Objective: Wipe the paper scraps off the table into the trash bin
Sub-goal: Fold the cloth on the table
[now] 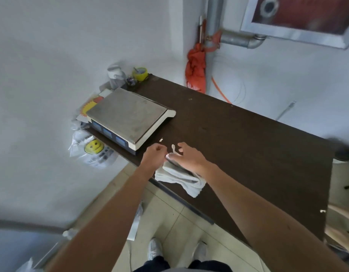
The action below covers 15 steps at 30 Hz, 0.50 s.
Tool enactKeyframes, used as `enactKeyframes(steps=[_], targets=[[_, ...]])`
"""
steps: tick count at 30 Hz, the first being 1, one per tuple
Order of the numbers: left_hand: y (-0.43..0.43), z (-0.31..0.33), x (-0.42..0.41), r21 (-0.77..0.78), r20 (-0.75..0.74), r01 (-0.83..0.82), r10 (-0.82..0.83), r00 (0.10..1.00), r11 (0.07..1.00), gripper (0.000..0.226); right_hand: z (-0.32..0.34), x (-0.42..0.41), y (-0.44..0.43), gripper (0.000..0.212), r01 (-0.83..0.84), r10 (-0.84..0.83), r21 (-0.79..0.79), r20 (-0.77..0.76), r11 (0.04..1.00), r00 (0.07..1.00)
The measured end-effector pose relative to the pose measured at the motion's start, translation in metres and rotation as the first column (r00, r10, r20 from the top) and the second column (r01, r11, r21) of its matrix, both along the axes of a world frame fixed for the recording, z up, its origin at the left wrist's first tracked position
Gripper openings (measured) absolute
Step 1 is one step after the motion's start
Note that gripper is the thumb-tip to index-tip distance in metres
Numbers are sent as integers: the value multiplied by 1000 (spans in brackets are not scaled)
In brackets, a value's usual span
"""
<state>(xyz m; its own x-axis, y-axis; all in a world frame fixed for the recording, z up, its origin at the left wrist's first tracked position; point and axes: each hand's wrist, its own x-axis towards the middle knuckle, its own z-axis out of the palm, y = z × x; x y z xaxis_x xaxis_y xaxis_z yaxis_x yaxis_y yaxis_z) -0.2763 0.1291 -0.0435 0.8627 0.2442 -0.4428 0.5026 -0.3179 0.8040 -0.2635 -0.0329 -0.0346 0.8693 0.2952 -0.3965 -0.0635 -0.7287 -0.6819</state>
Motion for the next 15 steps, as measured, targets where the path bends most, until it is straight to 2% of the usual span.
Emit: enactKeyframes(steps=[2, 3, 6, 9, 12, 15], targets=[[-7, -11, -4, 47, -14, 16, -15, 1000, 999, 18, -11, -3, -19, 76, -152, 181, -202, 138, 967, 974], [-11, -13, -7, 78, -22, 18, -16, 1000, 997, 18, -16, -4, -28, 77, -196, 243, -262, 161, 945, 957], [-19, -19, -13, 179, -27, 36, -32, 999, 983, 17, -29, -11, -44, 81, -286, 379, -371, 206, 883, 902], [-23, -26, -9, 162, -30, 38, -33, 999, 986, 15, -48, -22, -48, 91, -367, 512, -483, 208, 795, 833], [-27, -33, 2, 148, -31, 61, -57, 998, 987, 19, -64, -24, -47, 98, -370, 531, -505, 220, 780, 818], [-33, -33, 17, 138, -30, 83, -80, 996, 987, 16, -71, -15, -49, 97, -339, 476, -475, 205, 812, 855]])
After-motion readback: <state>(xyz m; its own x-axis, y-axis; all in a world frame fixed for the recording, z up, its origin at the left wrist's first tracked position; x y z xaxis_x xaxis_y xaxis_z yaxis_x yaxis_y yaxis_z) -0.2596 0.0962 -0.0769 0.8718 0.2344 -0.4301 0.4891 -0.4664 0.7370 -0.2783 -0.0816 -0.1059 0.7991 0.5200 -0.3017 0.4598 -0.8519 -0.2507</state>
